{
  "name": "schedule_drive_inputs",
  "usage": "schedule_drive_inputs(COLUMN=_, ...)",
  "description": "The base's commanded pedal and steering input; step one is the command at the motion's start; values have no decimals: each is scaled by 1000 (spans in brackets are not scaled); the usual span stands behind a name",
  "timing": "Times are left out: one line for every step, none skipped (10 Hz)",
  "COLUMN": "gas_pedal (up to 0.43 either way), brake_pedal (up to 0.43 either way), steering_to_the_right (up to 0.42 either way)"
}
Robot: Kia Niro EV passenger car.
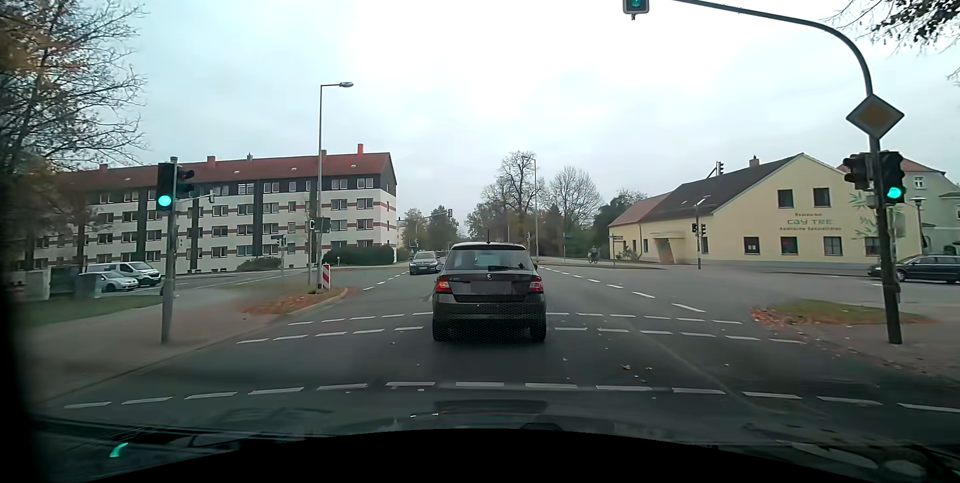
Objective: Follow the waypoints while adhering to traffic rules and regulations
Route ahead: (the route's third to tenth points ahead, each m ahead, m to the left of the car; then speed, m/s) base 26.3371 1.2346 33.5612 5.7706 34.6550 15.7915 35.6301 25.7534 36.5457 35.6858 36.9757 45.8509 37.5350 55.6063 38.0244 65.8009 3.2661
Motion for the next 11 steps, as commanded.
schedule_drive_inputs(gas_pedal=79, brake_pedal=0, steering_to_the_right=-19)
schedule_drive_inputs(gas_pedal=47, brake_pedal=0, steering_to_the_right=-21)
schedule_drive_inputs(gas_pedal=47, brake_pedal=0, steering_to_the_right=-25)
schedule_drive_inputs(gas_pedal=87, brake_pedal=0, steering_to_the_right=-29)
schedule_drive_inputs(gas_pedal=110, brake_pedal=0, steering_to_the_right=-31)
schedule_drive_inputs(gas_pedal=130, brake_pedal=0, steering_to_the_right=-32)
schedule_drive_inputs(gas_pedal=157, brake_pedal=0, steering_to_the_right=-33)
schedule_drive_inputs(gas_pedal=177, brake_pedal=0, steering_to_the_right=-34)
schedule_drive_inputs(gas_pedal=177, brake_pedal=0, steering_to_the_right=-36)
schedule_drive_inputs(gas_pedal=177, brake_pedal=0, steering_to_the_right=-40)
schedule_drive_inputs(gas_pedal=177, brake_pedal=0, steering_to_the_right=-43)
